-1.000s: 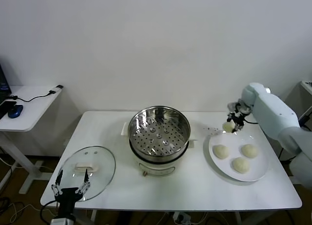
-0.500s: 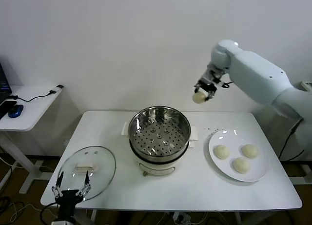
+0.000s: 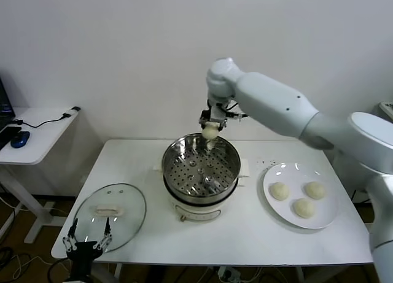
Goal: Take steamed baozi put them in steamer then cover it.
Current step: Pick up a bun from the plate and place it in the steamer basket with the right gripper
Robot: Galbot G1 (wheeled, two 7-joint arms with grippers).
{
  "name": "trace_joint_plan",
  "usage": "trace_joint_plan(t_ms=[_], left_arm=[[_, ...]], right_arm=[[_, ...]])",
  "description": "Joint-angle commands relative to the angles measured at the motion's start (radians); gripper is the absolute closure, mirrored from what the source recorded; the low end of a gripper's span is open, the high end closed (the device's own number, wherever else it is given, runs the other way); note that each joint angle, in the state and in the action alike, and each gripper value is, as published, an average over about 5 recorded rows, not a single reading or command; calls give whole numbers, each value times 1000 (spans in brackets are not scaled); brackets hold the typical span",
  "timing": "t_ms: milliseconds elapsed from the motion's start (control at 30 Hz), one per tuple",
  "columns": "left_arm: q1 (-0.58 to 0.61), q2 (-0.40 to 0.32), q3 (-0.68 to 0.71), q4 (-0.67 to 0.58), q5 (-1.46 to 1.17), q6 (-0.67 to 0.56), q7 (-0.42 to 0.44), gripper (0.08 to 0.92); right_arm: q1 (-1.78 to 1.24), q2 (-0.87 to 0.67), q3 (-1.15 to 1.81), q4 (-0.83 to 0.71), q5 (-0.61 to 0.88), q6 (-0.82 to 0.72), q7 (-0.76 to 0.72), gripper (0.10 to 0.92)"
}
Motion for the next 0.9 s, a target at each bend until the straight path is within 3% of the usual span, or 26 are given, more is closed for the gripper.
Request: trace_joint_plan(t_ms=[33, 600, 900], left_arm=[[4, -1, -1, 4, 0, -1, -1, 177], [2, 16, -12, 39, -20, -12, -4, 177], [5, 15, -9, 43, -19, -15, -5, 177]], right_arm=[[-91, 69, 24, 17, -157, 63, 23, 431], [-177, 84, 42, -118, -203, 69, 34, 421], [-166, 85, 57, -131, -177, 68, 37, 232]])
